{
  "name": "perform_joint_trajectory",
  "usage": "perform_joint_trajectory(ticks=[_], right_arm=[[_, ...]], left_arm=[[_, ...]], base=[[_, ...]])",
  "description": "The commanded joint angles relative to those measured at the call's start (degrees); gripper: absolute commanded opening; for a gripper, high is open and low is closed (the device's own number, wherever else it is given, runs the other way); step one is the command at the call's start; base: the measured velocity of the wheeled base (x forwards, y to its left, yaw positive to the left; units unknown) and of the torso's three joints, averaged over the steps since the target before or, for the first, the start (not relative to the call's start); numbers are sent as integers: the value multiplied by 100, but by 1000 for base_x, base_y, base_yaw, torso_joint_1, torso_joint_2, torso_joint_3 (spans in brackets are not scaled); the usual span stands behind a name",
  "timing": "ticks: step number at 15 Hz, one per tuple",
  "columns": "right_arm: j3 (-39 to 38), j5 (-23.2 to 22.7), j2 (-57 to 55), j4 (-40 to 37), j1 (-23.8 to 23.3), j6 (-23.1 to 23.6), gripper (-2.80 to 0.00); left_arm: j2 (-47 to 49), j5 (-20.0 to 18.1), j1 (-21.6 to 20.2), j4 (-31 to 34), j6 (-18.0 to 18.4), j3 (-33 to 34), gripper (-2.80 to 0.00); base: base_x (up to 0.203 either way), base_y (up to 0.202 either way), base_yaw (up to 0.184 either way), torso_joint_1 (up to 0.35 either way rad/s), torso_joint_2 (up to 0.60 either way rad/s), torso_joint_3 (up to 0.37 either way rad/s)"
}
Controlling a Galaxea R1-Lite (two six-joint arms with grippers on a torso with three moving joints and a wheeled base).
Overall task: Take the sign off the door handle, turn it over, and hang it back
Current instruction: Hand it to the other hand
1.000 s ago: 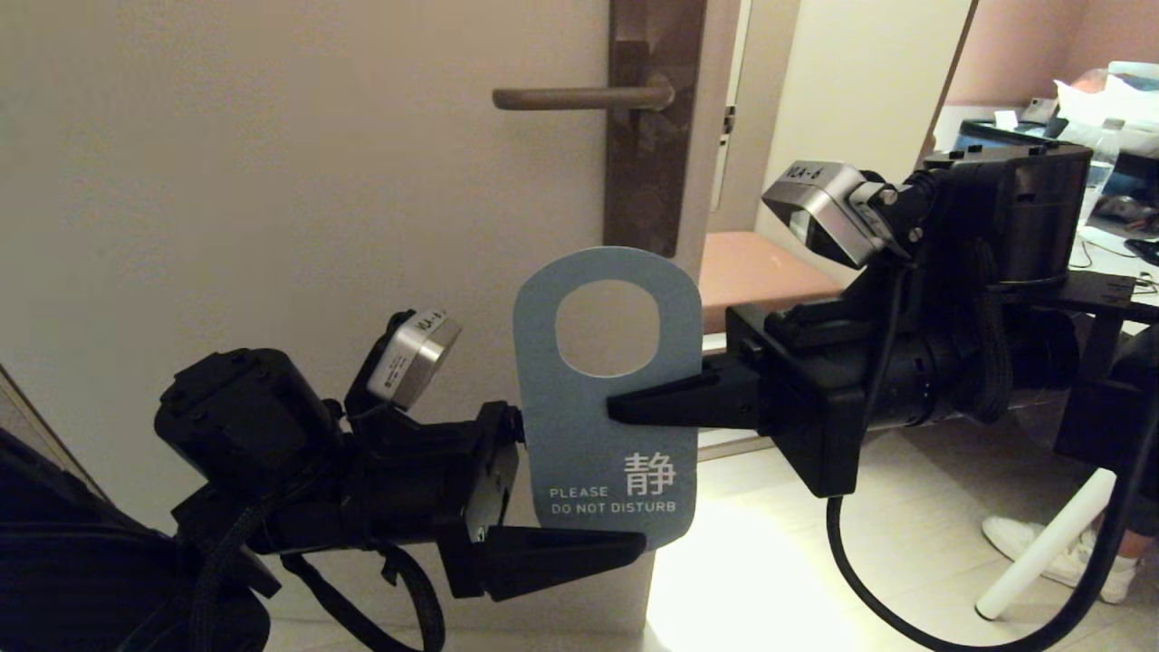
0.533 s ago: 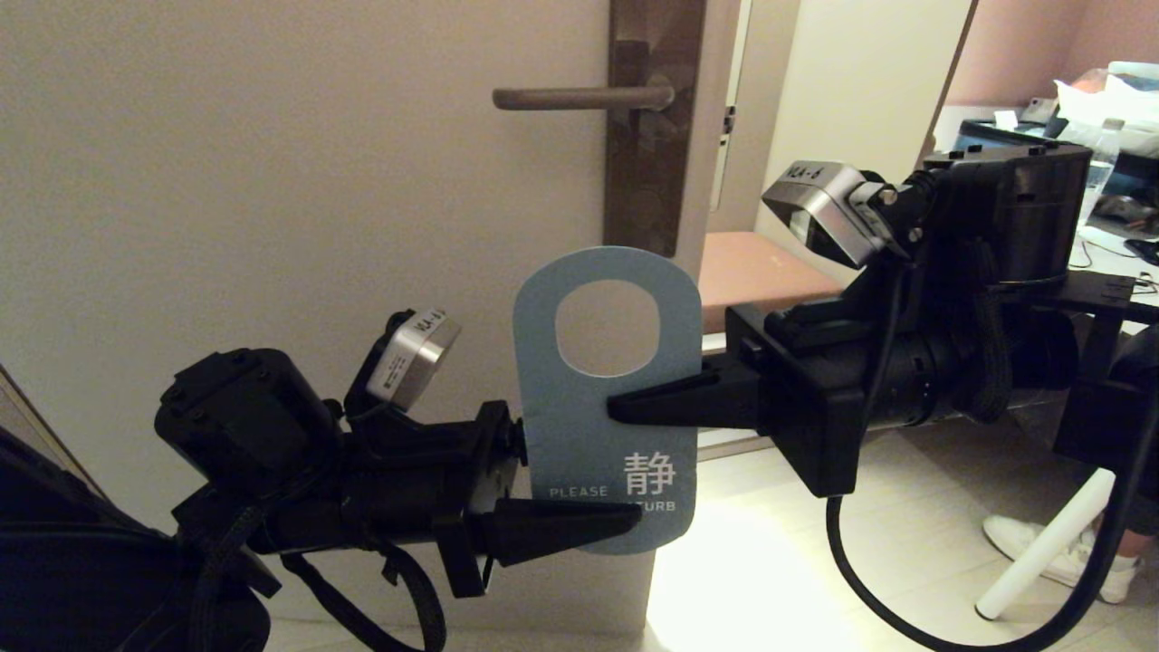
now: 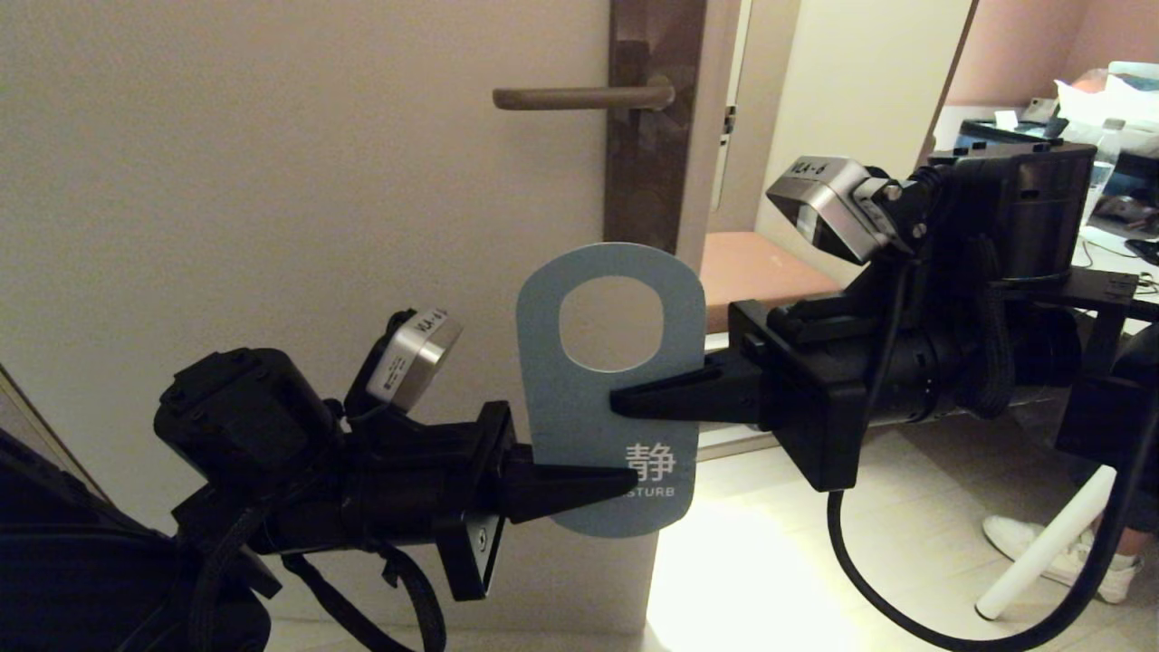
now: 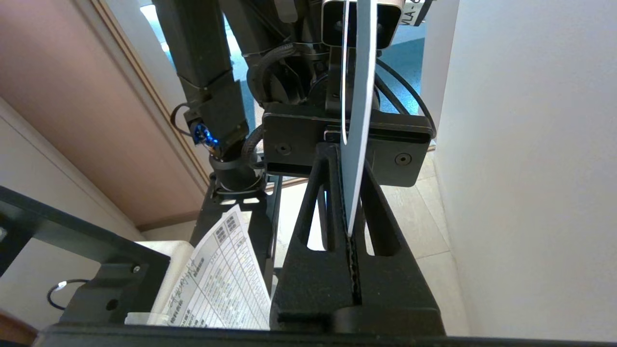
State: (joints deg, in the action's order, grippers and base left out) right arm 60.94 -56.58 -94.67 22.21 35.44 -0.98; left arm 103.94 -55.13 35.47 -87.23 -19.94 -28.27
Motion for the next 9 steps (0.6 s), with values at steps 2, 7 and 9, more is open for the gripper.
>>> perform_joint_trajectory(ticks=[2,7,9], right_arm=[[-12,-38,28,11,-2,1,-280],[-69,-38,37,7,-2,1,0],[-98,-38,37,11,-2,1,0]], left_arm=[[-5,-24,12,-242,-10,-3,-280],[-14,-15,38,-242,-1,-3,-280],[-29,-15,38,-242,-1,6,-280]], base=[[0,0,0,0,0,0],[0,0,0,0,0,0],[0,0,0,0,0,0]])
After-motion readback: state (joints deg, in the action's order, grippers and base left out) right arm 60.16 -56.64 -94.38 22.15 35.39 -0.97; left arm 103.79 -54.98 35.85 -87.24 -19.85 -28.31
